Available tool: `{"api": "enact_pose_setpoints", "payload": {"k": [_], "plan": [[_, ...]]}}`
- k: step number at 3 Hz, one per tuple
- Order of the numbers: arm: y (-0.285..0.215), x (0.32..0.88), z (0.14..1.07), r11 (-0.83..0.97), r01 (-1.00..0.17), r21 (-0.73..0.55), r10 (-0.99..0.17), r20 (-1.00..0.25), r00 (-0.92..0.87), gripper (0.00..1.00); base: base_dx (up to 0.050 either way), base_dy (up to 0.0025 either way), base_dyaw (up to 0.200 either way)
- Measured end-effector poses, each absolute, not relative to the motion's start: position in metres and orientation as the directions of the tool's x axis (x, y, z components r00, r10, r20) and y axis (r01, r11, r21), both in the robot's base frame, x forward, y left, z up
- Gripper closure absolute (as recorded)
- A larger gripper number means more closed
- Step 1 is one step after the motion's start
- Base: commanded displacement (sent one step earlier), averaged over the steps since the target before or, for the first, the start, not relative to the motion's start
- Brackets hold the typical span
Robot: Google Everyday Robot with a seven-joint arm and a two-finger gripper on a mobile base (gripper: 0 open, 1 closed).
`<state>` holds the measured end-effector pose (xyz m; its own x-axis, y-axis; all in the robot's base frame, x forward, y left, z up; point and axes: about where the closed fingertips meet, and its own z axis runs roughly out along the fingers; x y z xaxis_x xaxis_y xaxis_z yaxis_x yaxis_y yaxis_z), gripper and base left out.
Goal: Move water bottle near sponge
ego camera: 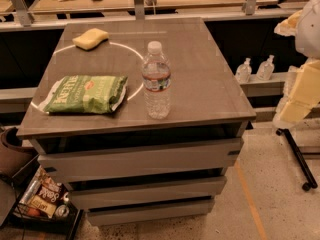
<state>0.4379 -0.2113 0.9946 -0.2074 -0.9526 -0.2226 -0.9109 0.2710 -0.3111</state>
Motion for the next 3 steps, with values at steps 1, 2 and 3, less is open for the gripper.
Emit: {"api": "enact_pose_setpoints", "payload": {"k": [1,2,3], "plan": [[-0.2111,0.4379,0.9952,0.271,-0.91,-0.313,-0.953,-0.223,-0.207,0.0,0.0,-0.00017,-0.094],[-0.2111,0.4379,0.9953,0.271,-0.91,-0.313,-0.953,-0.223,-0.207,0.0,-0.013,-0.00054,0.086],[-0.2108,0.4378,0.9961,0.271,-0.909,-0.316,-0.953,-0.224,-0.206,0.0,0.0,-0.00003,0.081]]}}
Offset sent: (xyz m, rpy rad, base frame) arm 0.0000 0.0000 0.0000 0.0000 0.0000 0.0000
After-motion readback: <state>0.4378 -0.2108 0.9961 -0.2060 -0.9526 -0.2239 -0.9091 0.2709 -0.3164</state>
